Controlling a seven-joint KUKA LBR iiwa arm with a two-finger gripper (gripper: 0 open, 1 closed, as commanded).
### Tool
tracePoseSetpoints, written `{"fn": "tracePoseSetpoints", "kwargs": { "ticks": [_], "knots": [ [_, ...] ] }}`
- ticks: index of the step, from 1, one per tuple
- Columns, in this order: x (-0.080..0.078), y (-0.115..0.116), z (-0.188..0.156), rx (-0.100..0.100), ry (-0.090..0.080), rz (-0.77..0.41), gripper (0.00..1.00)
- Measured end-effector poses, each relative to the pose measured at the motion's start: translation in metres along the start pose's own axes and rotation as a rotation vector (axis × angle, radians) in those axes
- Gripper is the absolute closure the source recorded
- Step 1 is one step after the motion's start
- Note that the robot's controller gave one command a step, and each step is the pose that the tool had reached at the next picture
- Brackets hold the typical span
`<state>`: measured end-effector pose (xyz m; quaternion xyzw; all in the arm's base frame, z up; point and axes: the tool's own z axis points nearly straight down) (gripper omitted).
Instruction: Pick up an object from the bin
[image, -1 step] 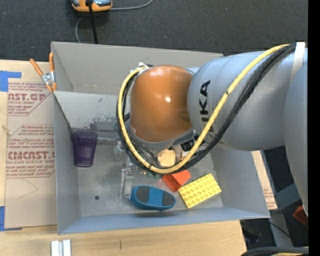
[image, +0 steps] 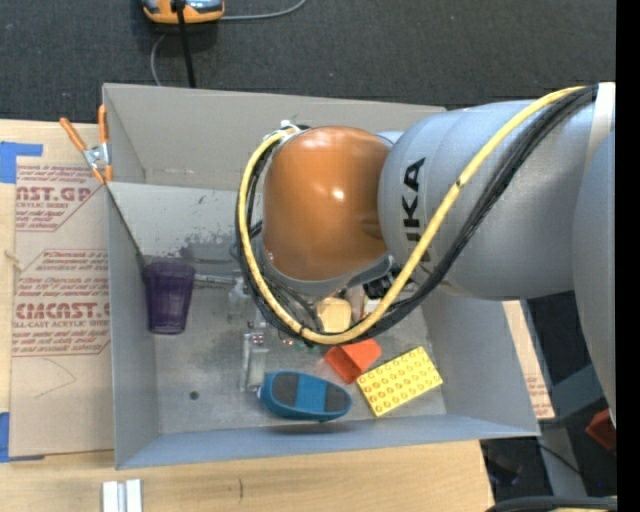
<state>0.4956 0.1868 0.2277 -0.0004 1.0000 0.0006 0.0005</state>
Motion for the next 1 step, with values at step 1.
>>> {"fn": "tracePoseSetpoints", "kwargs": {
  "ticks": [1],
  "knots": [
    [0.0006, -0.0225, 0.0454, -0.001, -0.001, -0.111, 0.00]
  ]
}}
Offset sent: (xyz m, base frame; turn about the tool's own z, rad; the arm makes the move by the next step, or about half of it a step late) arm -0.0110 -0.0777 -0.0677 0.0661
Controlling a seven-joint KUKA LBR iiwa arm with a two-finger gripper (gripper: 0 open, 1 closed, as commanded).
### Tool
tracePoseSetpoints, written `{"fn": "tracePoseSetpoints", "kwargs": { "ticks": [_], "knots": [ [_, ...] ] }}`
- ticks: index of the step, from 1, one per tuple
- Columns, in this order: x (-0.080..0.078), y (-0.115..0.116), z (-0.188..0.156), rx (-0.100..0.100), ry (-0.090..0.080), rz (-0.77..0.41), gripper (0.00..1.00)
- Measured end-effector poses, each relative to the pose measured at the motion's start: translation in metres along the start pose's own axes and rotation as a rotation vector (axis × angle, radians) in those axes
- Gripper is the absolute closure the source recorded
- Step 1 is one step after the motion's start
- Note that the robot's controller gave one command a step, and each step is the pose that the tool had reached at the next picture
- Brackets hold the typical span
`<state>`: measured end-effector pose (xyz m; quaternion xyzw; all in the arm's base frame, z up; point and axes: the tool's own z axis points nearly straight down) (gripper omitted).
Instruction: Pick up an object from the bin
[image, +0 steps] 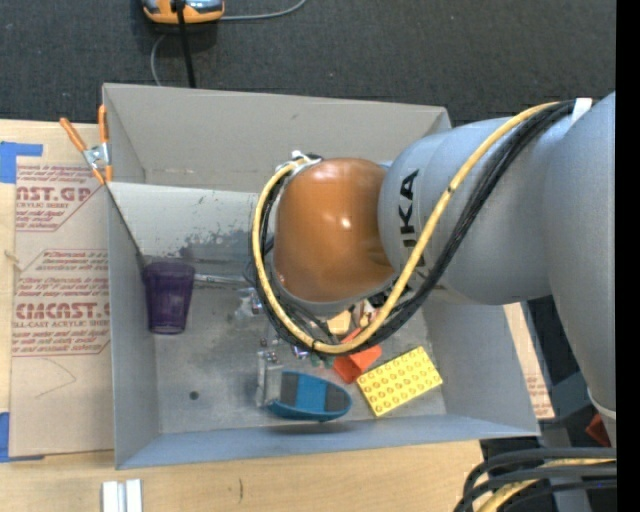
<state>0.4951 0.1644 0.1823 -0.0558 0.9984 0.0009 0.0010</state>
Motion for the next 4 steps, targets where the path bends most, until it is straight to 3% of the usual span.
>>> {"fn": "tracePoseSetpoints", "kwargs": {
  "ticks": [1, 2, 3, 4],
  "knots": [
    [0.013, -0.043, 0.019, 0.000, 0.002, 0.153, 0.00],
    [0.017, -0.057, 0.028, 0.000, 0.001, -0.035, 0.00],
    [0.018, -0.065, 0.078, -0.001, -0.002, -0.151, 0.00],
    [0.021, -0.075, 0.110, -0.003, -0.001, -0.187, 1.00]
  ]
}}
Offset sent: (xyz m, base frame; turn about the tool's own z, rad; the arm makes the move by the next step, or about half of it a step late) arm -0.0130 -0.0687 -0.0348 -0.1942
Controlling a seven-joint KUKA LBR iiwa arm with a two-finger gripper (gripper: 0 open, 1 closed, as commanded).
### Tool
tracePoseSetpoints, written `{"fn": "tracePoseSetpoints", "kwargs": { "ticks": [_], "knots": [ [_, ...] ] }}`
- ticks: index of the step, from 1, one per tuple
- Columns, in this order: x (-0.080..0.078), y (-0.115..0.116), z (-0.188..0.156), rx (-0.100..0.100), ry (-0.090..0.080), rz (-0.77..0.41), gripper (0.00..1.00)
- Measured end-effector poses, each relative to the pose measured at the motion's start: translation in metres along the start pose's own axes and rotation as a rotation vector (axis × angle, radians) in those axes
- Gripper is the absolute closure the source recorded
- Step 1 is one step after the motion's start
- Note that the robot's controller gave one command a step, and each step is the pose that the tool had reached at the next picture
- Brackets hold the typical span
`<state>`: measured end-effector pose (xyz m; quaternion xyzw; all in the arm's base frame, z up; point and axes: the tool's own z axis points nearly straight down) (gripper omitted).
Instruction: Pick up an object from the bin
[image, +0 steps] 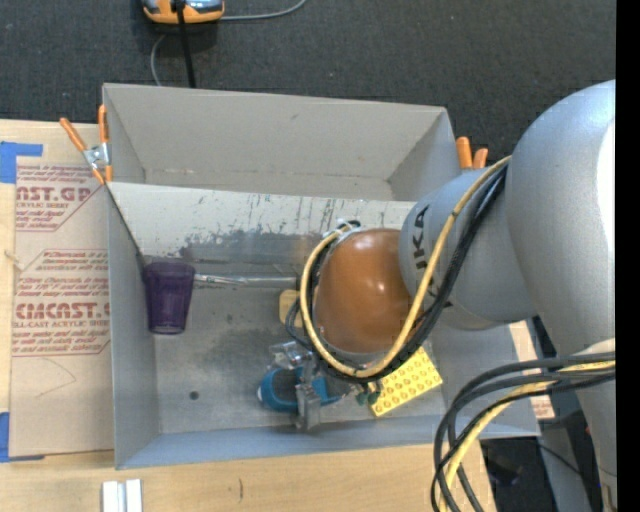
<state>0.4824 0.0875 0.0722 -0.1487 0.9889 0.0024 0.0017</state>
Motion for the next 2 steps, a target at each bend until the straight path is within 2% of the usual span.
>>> {"fn": "tracePoseSetpoints", "kwargs": {
  "ticks": [2],
  "knots": [
    [0.0002, 0.0001, -0.0009, 0.000, 0.000, 0.000, 1.00]
  ]
}}
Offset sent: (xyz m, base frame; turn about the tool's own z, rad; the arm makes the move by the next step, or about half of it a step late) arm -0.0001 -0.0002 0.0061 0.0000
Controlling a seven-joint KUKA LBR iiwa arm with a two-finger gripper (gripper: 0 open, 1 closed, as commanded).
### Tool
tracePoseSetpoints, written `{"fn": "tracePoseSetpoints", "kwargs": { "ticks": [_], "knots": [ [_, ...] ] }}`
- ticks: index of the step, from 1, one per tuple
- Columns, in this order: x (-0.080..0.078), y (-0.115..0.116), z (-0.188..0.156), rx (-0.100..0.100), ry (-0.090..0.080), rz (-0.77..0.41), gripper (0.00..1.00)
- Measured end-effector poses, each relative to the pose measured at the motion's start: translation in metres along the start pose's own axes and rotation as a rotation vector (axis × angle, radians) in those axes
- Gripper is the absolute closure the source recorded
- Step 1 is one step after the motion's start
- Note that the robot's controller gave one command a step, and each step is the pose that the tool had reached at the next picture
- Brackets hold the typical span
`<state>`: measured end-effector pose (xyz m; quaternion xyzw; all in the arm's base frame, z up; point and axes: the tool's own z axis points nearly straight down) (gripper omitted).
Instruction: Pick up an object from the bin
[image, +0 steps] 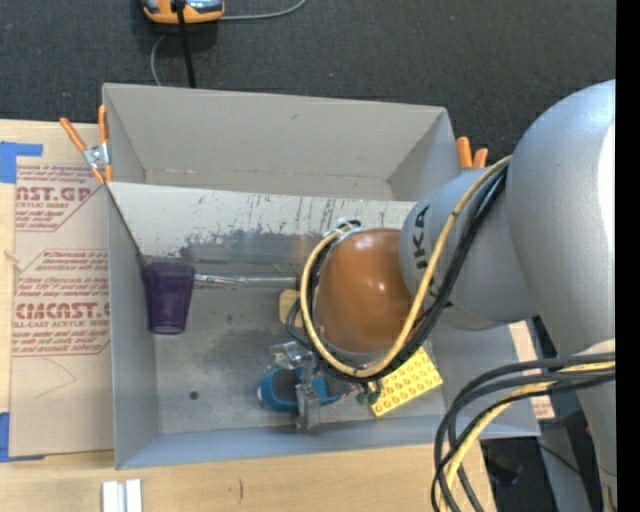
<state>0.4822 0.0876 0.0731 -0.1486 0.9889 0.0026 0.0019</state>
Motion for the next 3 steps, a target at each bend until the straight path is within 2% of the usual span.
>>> {"fn": "tracePoseSetpoints", "kwargs": {
  "ticks": [1, 2, 3],
  "knots": [
    [0.001, 0.000, -0.004, 0.000, 0.003, 0.000, 1.00],
    [0.004, 0.000, -0.019, -0.001, 0.014, 0.000, 1.00],
    [0.001, 0.001, -0.087, -0.001, 0.005, 0.000, 1.00]
  ]
}}
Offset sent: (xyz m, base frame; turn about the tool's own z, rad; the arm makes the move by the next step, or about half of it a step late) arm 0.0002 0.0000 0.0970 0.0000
